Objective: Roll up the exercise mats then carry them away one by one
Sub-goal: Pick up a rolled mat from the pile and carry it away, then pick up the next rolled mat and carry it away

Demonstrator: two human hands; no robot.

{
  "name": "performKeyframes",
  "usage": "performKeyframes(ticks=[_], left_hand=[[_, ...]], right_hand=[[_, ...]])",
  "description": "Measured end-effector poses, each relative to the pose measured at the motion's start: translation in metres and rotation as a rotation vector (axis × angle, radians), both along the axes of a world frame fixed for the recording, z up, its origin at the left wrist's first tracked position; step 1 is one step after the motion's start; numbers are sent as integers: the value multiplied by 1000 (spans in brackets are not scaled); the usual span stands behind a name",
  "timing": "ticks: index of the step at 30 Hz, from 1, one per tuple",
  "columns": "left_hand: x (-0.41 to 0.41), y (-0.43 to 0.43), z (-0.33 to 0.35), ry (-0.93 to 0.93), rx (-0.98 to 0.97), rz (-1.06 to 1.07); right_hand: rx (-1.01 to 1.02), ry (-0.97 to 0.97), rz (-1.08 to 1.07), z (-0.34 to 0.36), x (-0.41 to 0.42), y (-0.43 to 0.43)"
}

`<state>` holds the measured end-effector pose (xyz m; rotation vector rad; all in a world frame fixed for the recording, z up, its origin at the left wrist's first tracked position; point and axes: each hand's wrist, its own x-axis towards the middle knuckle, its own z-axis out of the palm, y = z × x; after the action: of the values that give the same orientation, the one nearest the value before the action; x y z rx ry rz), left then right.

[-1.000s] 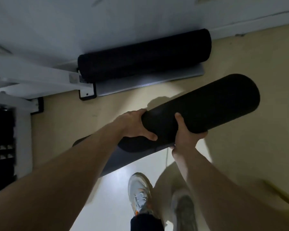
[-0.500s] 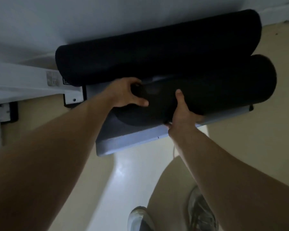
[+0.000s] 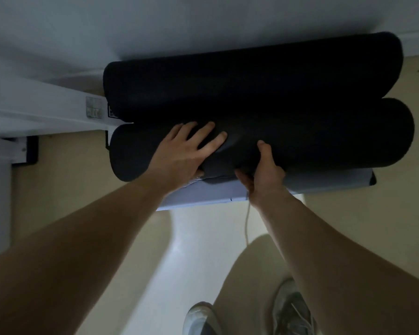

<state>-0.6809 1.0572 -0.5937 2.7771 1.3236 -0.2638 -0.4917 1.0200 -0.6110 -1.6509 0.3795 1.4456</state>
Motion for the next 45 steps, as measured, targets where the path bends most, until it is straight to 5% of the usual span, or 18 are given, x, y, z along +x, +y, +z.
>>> performKeyframes(ticks=[6,14,20,33,45], left_hand=[[17,-32,14,-60,-123,205],[49,-84,139,21,-452,501],[106,-140,240,54,-531,443],[333,-396,371,126,-567,-92],[562,-802,391,240,-579,-385]], right_hand=[[-38,-23,320,19,32,-22],[-22,-484,953,152,74,-72],[43,-803,1193,277,132,-156],[-315,-877,973,430,335,-519],[-550,-705,528,459,500,-1040]])
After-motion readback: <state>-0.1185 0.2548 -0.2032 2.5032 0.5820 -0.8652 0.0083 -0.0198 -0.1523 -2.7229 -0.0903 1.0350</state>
